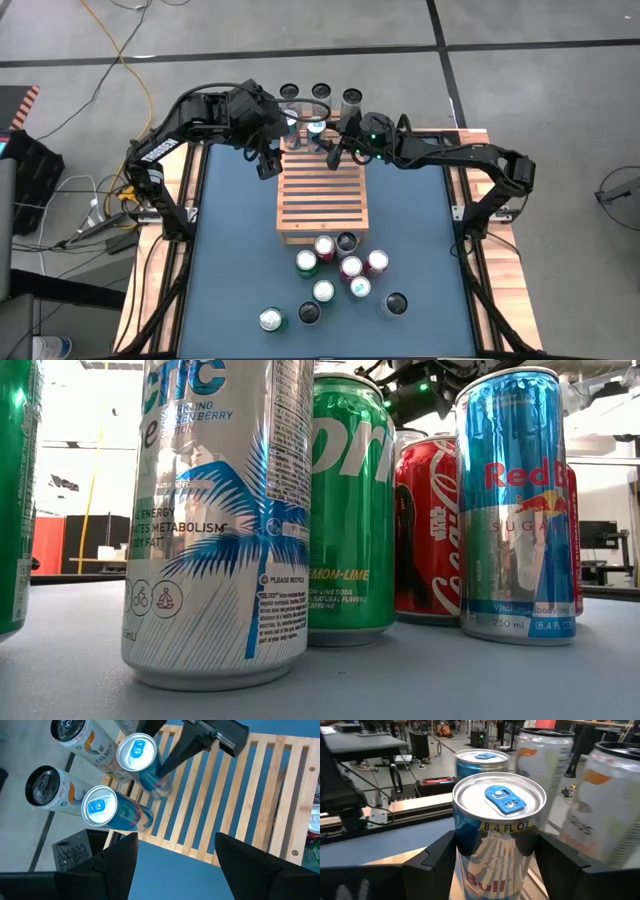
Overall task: Place canned beverage on shelf
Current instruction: Put the left blue soda can on the shelf aligned with the other blue soda cans
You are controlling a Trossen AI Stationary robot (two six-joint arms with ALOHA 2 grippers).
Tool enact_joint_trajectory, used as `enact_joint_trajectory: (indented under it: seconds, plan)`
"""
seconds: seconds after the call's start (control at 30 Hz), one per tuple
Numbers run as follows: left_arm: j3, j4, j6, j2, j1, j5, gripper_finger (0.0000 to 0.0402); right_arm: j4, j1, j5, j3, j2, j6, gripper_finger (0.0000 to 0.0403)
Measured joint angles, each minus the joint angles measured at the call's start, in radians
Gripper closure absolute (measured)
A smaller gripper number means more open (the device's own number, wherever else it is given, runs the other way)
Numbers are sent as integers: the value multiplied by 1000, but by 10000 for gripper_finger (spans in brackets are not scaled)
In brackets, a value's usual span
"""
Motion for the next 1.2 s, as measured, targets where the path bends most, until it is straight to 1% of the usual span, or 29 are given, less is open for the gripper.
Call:
enact_joint_trajectory:
  seconds: [0.2, 0.7, 1.0, 1.07, 1.2]
  plan:
    - [0, 0, 16, 0, 0, 0, 152, -3, 6, 5, 2, 0, -24, 146]
    - [0, 0, 16, 0, 0, 0, 152, 33, 7, 8, 4, 0, -26, 142]
    - [0, 0, 16, 0, 0, 0, 152, 15, 8, 9, 58, 0, -42, 142]
    - [0, 0, 16, 0, 0, 0, 152, 12, 8, 31, 65, 0, -52, 142]
    - [0, 0, 16, 0, 0, 0, 152, 6, 8, 36, 65, 0, -54, 142]
